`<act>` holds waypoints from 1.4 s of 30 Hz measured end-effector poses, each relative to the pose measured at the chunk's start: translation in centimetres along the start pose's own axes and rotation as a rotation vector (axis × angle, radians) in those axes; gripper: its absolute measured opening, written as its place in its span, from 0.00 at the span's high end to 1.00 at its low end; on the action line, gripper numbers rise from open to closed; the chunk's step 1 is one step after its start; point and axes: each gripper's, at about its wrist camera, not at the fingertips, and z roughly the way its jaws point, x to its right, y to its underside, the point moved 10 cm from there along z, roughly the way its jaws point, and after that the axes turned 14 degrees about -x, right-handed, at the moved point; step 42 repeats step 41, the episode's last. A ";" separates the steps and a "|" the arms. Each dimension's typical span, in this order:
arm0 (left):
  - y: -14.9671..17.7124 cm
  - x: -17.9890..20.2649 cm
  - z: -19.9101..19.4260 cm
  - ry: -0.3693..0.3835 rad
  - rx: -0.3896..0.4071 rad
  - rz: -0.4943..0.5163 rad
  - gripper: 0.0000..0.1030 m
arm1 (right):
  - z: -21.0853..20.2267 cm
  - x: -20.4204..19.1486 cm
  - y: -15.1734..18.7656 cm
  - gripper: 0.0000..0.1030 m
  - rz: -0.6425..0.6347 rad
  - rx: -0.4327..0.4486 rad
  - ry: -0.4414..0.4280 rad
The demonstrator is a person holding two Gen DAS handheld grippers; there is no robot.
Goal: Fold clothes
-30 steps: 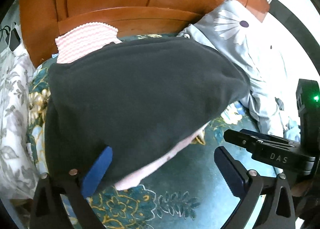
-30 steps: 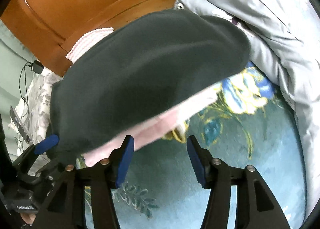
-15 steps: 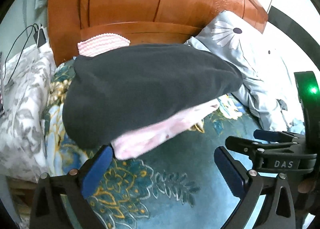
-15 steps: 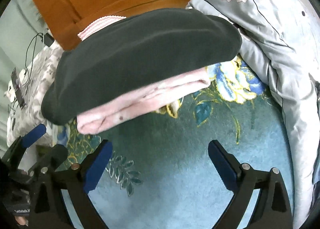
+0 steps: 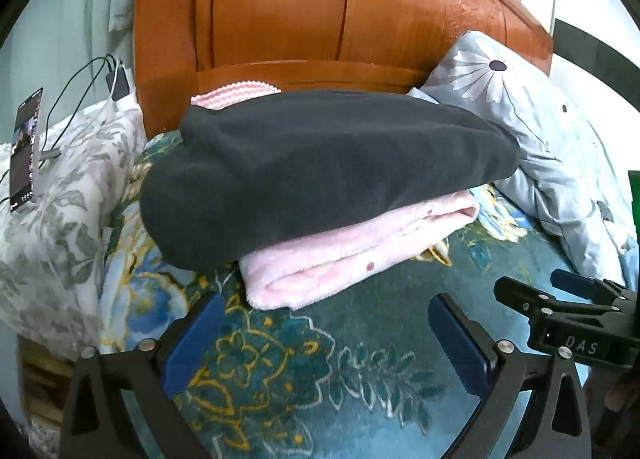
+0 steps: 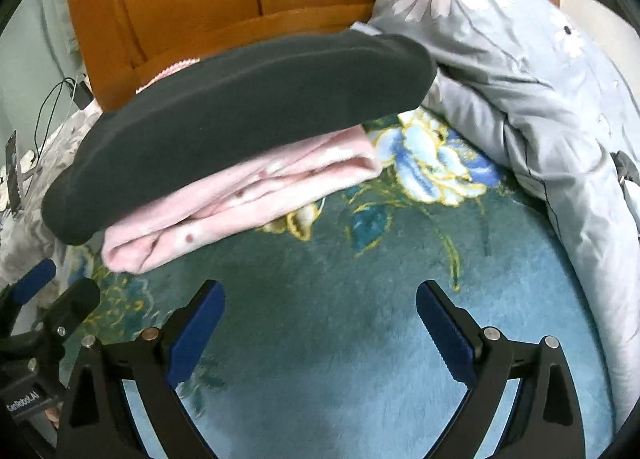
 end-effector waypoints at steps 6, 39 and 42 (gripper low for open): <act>0.3 -0.4 1.4 -0.036 0.076 -0.030 0.00 | 0.6 -0.9 -0.4 0.06 -0.033 0.132 -0.021; 1.3 -0.3 2.2 -0.110 0.145 -0.046 0.00 | 1.4 -0.5 0.5 0.05 -0.030 0.257 0.018; 1.3 -0.3 2.2 -0.108 0.143 -0.045 0.00 | 1.4 -0.5 0.5 0.05 -0.030 0.257 0.021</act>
